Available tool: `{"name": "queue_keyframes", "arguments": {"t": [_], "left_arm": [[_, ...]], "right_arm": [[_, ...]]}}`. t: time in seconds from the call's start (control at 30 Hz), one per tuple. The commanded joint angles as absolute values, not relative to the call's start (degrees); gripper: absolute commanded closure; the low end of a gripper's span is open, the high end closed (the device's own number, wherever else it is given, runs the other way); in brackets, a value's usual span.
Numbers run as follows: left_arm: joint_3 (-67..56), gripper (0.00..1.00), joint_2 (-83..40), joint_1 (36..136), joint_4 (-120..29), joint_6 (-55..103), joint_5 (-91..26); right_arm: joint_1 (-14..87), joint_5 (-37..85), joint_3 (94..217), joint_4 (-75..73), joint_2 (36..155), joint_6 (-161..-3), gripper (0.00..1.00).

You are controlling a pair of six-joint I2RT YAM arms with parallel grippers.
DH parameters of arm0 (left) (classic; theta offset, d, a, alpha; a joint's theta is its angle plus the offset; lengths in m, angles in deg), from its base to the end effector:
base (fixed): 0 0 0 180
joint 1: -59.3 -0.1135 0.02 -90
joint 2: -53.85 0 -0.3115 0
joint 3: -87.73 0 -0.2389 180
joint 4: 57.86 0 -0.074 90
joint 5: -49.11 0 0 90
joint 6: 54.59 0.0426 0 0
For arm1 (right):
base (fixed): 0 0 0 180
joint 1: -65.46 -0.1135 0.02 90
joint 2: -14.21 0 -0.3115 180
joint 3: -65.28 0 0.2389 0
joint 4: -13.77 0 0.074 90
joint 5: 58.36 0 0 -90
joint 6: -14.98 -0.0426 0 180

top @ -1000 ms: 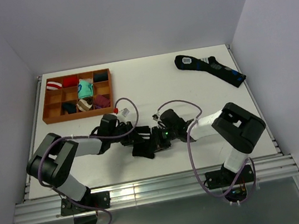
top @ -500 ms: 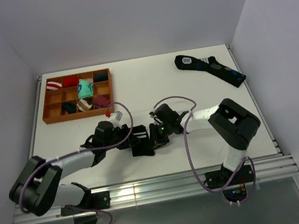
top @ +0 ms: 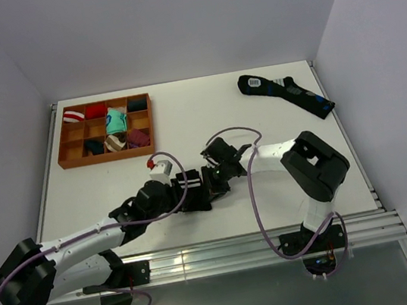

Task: Roll the socks
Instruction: Roll the sock at the center of the board.

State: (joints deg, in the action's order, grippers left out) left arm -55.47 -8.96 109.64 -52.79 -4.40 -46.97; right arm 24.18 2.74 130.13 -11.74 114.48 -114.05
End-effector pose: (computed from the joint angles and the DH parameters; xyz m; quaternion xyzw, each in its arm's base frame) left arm 0.1260 -0.1449 0.2257 0.0538 0.8682 -0.3151 0.3795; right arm 0.2301 0.2294 0.1843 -0.0810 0.9360 0.3413 0.0300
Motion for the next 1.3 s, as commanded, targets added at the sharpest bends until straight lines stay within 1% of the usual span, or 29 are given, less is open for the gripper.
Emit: {"name": "queue_keyframes", "arguments": {"t": [0.0,0.37,0.57,0.7,0.9,1.17,1.27], "left_arm": [[-56.02,0.63,-8.29,112.11,-50.35,-4.84,-54.94],[-52.68,0.57,-16.29,119.85,-50.17,-6.25,-62.15],[-52.33,0.53,-16.56,120.2,-49.03,-7.3,-64.87],[-52.68,0.5,-15.76,120.12,-49.03,-7.57,-65.06],[-51.1,0.52,-18.22,120.2,-48.24,-6.52,-65.06],[-53.12,0.41,-16.29,120.29,-51.05,-6.08,-63.04],[-54.17,0.4,-15.85,120.29,-52.1,-7.13,-62.51]], "right_arm": [[24.68,6.77,132.29,-16.59,115.99,-111.67,0.81],[24.68,7.39,134.31,-18.97,116.87,-110.62,0.81],[24.5,7.47,135.19,-19.67,117.31,-110.18,0.82],[24.5,7.56,135.37,-20.02,117.57,-109.83,0.82],[24.5,7.56,135.54,-20.11,118.01,-109.83,0.82],[24.5,7.91,136.86,-21.95,118.45,-109.39,0.82],[24.59,8.26,137.74,-23.09,118.54,-108.95,0.82]]}}
